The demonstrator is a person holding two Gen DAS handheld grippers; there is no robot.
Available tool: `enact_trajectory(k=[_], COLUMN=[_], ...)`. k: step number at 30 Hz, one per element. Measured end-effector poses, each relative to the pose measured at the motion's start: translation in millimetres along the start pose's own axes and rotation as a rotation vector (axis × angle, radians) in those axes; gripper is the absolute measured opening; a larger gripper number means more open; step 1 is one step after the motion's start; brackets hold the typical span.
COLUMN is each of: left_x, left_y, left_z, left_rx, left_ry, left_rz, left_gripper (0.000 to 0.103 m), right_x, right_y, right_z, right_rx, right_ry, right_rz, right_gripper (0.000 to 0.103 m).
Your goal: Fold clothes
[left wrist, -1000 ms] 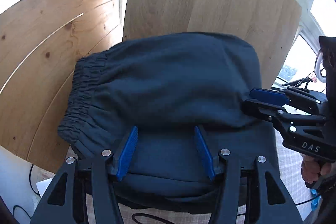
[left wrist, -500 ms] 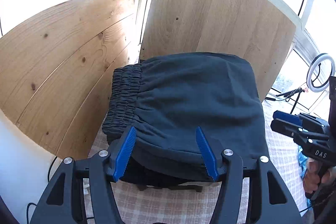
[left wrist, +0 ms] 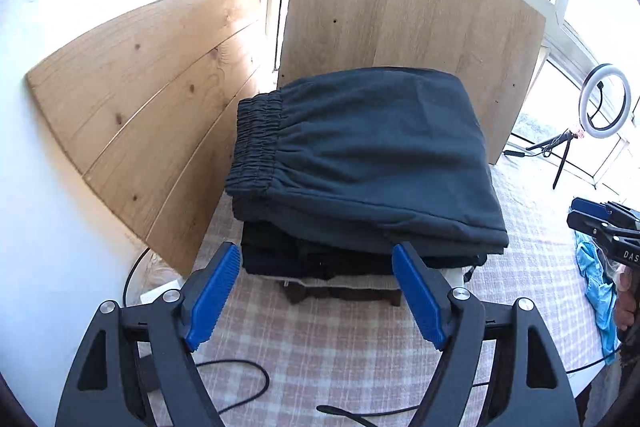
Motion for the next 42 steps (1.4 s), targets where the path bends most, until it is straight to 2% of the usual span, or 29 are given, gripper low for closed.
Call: enact_trajectory(k=[4,10,13,18,21,23,26,31,35,40,42], left_x=[13.7,51.8,83.7,136.7,156.9,167.9,183.6,195.3,193.9,192.0,193.6], left_y=[-31.5,-67.2,-90.4,-127.7,-147.8,-157.9,-170.2,-183.1,-186.2,-185.9,-186.3], left_z=[-33.1,-74.7,-89.2,-111.9,-124.1,-131.4,-138.1,-139.5,-138.8,-137.7,-136.5], left_rx=[0.003,0.009,0.037,0.077,0.101,0.108,0.117,0.140,0.144,0.156,0.165], left_ry=[-0.082,-0.161,-0.179,-0.170,-0.198,-0.204,-0.191,-0.208,-0.210,-0.222,-0.208], left_rz=[0.063,0.208,0.224,0.234,0.227,0.245,0.265,0.239,0.250,0.231,0.245], left_gripper=[0.089,0.090,0.090,0.092,0.093,0.100,0.101,0.101,0.101,0.102,0.102], right_x=[22.5,28.8,31.4,47.6,57.8,63.7,71.3,80.2,82.1,79.1,79.5], right_y=[-29.0,-61.7,-75.9,-101.9,-116.3,-123.6,-133.8,-144.9,-148.7,-150.3,-150.3], right_z=[-19.2,-42.3,-62.0,-101.2,-120.6,-130.5,-140.0,-145.0,-144.2,-141.3,-140.8], right_rx=[0.034,0.043,0.053,0.056,0.058,0.057,0.057,0.075,0.083,0.094,0.096], right_ry=[0.077,-0.010,-0.041,-0.106,-0.133,-0.140,-0.136,-0.120,-0.089,-0.111,-0.110], right_rz=[0.018,0.034,0.067,0.070,0.074,0.087,0.104,0.104,0.127,0.111,0.114], right_gripper=[0.050,0.055,0.056,0.056,0.056,0.056,0.056,0.056,0.056,0.056,0.056])
Point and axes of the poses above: each gripper's, at about its wrist camera, not at the fingertips, and y roughly the way its jaws point, x to its right, z to its top, the point moved 9 cm from there along y, roughly the way its jaws point, and after that the axes turned 2 degrees about y, right-handed, at the moved point
